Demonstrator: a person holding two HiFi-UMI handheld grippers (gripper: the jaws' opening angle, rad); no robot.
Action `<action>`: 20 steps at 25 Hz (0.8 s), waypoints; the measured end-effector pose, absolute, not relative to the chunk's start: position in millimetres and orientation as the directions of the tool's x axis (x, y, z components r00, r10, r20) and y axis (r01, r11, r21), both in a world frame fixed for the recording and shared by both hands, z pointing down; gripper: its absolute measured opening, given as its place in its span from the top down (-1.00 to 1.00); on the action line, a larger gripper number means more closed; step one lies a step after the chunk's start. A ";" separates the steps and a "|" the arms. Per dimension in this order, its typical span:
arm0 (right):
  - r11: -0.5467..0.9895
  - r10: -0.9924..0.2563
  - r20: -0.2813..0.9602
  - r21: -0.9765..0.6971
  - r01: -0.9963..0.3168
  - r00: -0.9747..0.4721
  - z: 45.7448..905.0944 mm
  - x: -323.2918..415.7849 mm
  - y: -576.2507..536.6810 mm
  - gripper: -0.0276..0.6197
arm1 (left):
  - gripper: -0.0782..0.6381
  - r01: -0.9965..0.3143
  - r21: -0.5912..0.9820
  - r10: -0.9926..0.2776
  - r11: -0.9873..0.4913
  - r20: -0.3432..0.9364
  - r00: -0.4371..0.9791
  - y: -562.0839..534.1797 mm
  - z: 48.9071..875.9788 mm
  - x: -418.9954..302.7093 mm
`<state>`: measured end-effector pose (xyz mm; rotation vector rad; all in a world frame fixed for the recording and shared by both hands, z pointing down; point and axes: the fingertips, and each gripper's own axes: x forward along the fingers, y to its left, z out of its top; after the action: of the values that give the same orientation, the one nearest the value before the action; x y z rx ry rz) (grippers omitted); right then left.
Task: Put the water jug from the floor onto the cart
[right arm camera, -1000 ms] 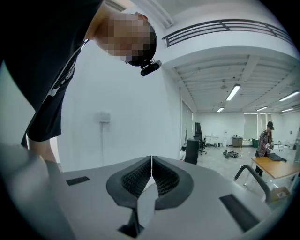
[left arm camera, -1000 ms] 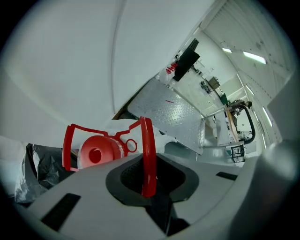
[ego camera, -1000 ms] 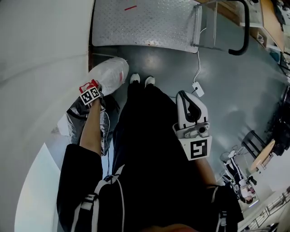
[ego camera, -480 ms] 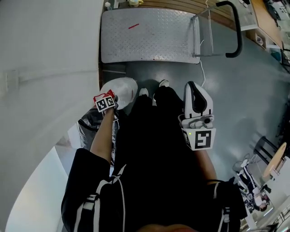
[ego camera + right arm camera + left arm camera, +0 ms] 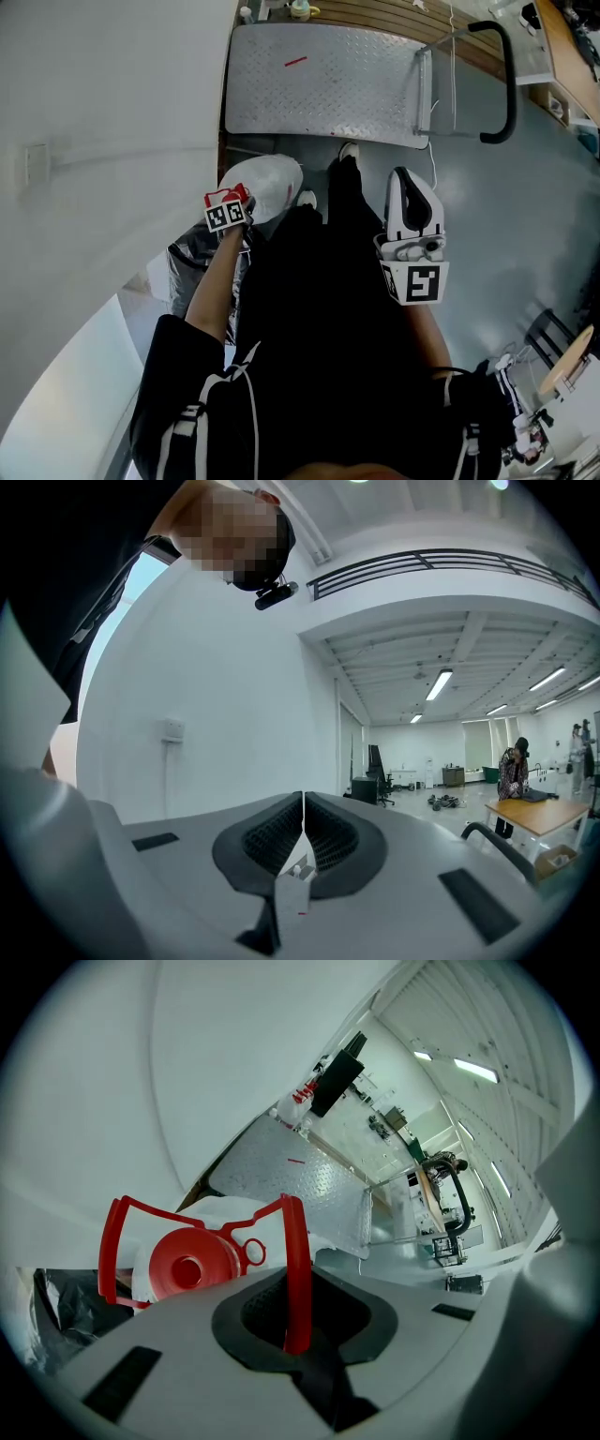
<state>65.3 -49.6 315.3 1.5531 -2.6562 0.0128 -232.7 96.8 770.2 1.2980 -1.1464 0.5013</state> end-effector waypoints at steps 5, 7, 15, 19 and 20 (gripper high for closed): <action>0.552 -0.831 0.047 -0.049 -0.833 -0.554 317.3 75.2 -83.0 0.85 | 0.63 -0.823 0.480 -0.323 0.303 0.864 0.385 60.3 750.6 -216.6; 0.588 -0.808 0.015 -0.058 -0.807 -0.589 313.1 74.6 -94.4 0.85 | 0.63 -0.820 0.482 -0.332 0.308 0.863 0.382 43.6 744.2 -210.4; 0.588 -0.808 -0.012 -0.041 -0.807 -0.588 314.4 123.9 -160.0 0.85 | 0.63 -0.805 0.498 -0.394 0.323 0.844 0.364 -30.6 725.2 -184.7; 0.562 -0.827 -0.006 -0.032 -0.826 -0.562 321.3 157.3 -189.2 0.85 | 0.63 -0.808 0.494 -0.402 0.321 0.844 0.356 -70.1 719.2 -172.4; 0.557 -0.830 -0.002 -0.034 -0.830 -0.557 324.1 164.5 -194.7 0.85 | 0.63 -0.809 0.492 -0.404 0.322 0.844 0.353 -79.5 718.0 -168.5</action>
<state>164.5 -194.7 324.1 1.4860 -2.7873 0.0462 -168.5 -79.5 718.0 1.2906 -1.2575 0.3875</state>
